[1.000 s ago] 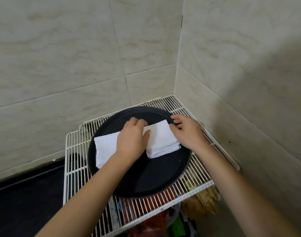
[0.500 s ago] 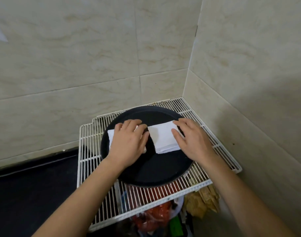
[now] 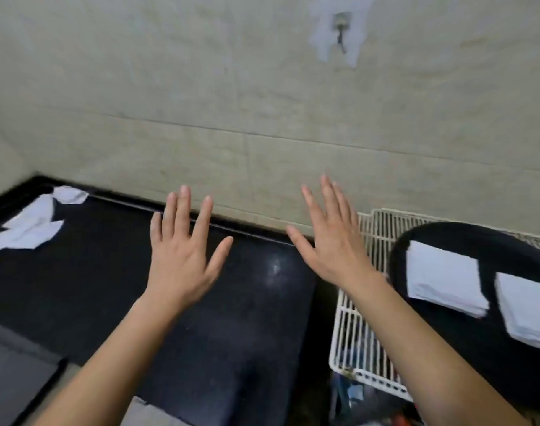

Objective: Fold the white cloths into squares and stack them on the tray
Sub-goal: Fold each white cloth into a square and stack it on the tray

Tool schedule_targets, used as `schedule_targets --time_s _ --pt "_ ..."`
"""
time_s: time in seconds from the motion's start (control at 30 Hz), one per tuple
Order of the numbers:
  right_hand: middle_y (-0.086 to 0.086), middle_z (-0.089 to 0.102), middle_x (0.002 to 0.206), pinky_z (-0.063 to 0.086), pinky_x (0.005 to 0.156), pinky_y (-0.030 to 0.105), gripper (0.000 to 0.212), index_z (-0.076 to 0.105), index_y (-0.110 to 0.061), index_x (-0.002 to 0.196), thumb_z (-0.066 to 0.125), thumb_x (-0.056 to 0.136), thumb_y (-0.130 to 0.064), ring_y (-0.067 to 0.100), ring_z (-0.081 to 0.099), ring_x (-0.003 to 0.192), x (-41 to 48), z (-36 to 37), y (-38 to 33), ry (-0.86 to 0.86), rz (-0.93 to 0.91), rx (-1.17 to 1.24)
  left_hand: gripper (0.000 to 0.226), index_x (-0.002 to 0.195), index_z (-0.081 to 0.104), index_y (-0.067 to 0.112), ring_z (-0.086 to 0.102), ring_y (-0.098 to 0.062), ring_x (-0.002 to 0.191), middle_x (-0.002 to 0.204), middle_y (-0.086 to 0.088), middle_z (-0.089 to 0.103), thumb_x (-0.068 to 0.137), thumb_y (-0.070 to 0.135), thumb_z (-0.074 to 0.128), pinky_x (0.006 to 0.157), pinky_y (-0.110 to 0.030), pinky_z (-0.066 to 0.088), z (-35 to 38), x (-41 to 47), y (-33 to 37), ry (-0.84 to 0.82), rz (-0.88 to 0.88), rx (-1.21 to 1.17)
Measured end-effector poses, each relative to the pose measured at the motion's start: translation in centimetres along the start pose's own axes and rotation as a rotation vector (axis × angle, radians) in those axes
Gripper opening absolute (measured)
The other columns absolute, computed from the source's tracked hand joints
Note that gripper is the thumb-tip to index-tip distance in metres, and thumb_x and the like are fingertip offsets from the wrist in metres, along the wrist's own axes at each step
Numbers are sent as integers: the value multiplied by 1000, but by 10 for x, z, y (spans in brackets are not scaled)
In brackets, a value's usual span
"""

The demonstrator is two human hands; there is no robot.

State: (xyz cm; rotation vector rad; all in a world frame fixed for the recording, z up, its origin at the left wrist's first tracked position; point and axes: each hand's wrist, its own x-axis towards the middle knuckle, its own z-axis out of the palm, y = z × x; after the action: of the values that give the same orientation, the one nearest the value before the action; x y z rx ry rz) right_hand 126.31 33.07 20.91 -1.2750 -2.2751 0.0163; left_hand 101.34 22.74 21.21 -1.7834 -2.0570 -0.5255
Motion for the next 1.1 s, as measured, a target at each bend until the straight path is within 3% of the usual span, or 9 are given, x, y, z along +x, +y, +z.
schedule_targets --time_s 0.33,0.63,0.97,1.1 --pt "9 -13 167 1 123 54 77 13 -30 159 39 96 -64 34 -13 153 67 121 -275 -65 -351 44 81 156 25 28 5 -39 150 166 -12 2 88 72 31 112 -66 19 -63 -99 -272 -58 -384 242" --pt "9 -12 167 0 124 51 78 10 -30 159 38 94 -64 33 -12 153 111 214 -532 -125 -466 131 81 157 21 28 3 -37 151 166 -11 0 90 72 27 114 -65 19 -113 -151 -507 -102 -505 295" --pt "11 1 167 6 123 50 74 20 -26 158 46 95 -57 32 -3 154 163 305 -645 -166 -518 172 79 158 18 27 5 -35 152 166 -11 0 91 71 25 115 -62 20 -88 -153 -644 -159 -567 249" --pt "15 12 165 14 121 53 72 29 -21 156 48 95 -55 37 8 152 202 364 -674 -189 -513 154 80 158 8 29 -3 -32 152 166 -8 -8 91 71 19 118 -59 14 -53 -140 -707 -250 -595 199"
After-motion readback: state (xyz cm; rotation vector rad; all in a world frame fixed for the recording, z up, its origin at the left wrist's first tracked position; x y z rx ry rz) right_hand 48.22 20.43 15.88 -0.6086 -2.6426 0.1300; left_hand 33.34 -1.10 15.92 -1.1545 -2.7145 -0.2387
